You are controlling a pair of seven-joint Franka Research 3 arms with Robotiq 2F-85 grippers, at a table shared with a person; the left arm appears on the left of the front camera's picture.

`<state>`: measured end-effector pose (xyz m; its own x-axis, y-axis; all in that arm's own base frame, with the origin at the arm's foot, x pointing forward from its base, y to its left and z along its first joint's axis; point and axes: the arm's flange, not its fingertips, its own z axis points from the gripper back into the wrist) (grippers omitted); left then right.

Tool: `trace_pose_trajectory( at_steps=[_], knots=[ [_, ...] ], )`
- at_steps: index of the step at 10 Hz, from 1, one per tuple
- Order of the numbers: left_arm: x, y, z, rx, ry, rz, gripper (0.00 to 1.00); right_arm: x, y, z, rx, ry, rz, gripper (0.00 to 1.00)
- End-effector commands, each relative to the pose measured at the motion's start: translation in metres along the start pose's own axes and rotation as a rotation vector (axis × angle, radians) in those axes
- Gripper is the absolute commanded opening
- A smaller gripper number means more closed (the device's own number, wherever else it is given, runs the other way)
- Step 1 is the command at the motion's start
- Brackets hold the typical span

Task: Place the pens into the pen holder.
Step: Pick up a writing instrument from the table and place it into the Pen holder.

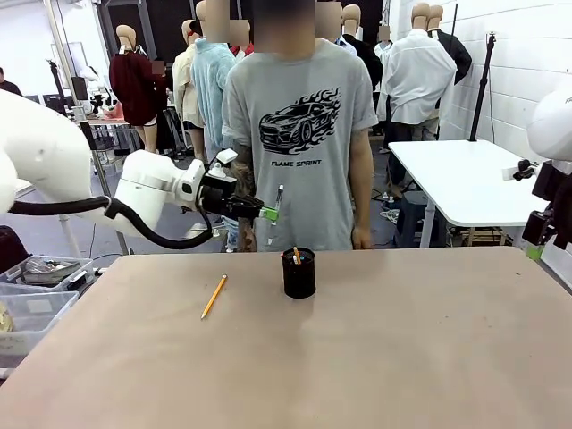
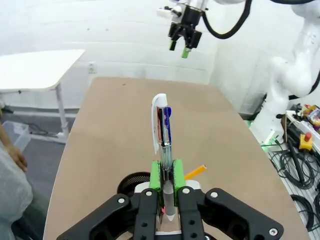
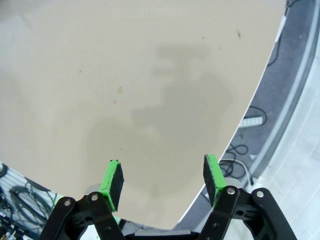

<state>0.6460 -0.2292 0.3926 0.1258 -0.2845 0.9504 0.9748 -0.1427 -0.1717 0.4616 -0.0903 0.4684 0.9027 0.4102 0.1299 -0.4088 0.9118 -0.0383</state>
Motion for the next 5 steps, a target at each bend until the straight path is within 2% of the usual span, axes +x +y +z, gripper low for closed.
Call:
trace_pose_trajectory(
  at_steps=[1, 2, 5],
  knots=[
    [0.007, 0.015, -0.014, -0.076, -0.002, -0.079, 0.0, -0.002, -0.001, -0.003, -0.023, -0.001, 0.017, 0.8],
    [0.004, 0.02, -0.026, -0.134, -0.013, -0.1, 0.0, -0.002, -0.001, -0.003, -0.023, -0.001, 0.017, 0.8],
    [-0.004, 0.032, -0.051, -0.152, -0.037, -0.123, 0.0, -0.002, -0.001, -0.003, -0.023, -0.001, 0.017, 0.8]
  ],
)
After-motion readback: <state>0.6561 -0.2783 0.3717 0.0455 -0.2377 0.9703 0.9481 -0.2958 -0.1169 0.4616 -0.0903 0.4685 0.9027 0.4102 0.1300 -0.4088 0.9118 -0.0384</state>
